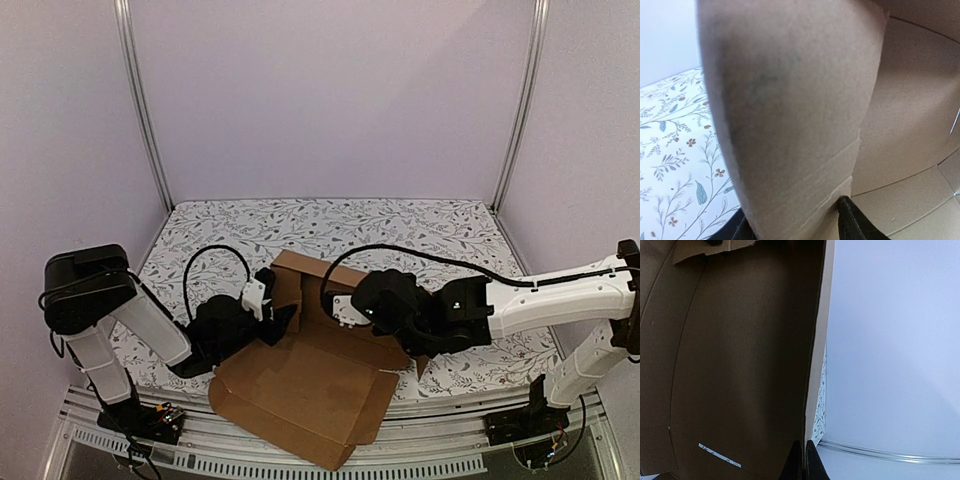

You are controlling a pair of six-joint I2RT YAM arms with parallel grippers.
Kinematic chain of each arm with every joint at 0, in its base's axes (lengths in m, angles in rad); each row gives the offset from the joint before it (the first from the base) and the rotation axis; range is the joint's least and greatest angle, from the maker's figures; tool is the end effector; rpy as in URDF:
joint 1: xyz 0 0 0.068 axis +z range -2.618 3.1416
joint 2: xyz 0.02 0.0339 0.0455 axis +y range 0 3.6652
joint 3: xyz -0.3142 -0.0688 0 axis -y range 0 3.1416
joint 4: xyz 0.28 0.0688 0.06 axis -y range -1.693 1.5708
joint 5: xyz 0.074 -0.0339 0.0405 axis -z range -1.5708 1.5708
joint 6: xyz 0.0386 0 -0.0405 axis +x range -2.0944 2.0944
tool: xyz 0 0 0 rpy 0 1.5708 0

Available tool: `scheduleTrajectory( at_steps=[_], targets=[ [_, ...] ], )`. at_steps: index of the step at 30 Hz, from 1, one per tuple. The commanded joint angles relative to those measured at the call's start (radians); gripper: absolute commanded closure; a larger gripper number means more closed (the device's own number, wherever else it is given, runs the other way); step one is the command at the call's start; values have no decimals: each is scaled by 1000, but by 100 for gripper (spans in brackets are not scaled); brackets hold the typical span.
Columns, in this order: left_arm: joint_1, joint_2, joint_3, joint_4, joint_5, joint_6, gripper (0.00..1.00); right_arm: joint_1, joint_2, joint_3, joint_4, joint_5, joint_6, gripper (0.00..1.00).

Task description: Fold the paper box

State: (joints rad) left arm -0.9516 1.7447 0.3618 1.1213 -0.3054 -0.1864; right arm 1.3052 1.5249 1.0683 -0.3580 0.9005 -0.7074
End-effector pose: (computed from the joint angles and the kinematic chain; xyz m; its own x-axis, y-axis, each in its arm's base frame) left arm 0.1793 -0.2316 0.1304 -0.2602 0.0606 -0.9637 0.5697 0.8154 -0.1026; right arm 0.1212 0.3304 0.2865 0.1527 -0.9767 -0.1511 -0.4724 0.0621 -0.8792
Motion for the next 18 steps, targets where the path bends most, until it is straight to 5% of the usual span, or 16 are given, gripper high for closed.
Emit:
scheduleTrajectory(
  at_steps=[1,6,13,18],
  targets=[
    [-8,71,0,118,2,55,47,-1,-7,1,-50,-113,27,100],
    [0,119,19,136,20,58,53,-2,-15,0,-56,-114,37,100],
    [8,131,36,165,59,55,89,-2,-28,2,-74,-116,61,100],
    [8,100,54,134,98,52,100,-2,-30,3,-80,-116,73,100]
  ],
)
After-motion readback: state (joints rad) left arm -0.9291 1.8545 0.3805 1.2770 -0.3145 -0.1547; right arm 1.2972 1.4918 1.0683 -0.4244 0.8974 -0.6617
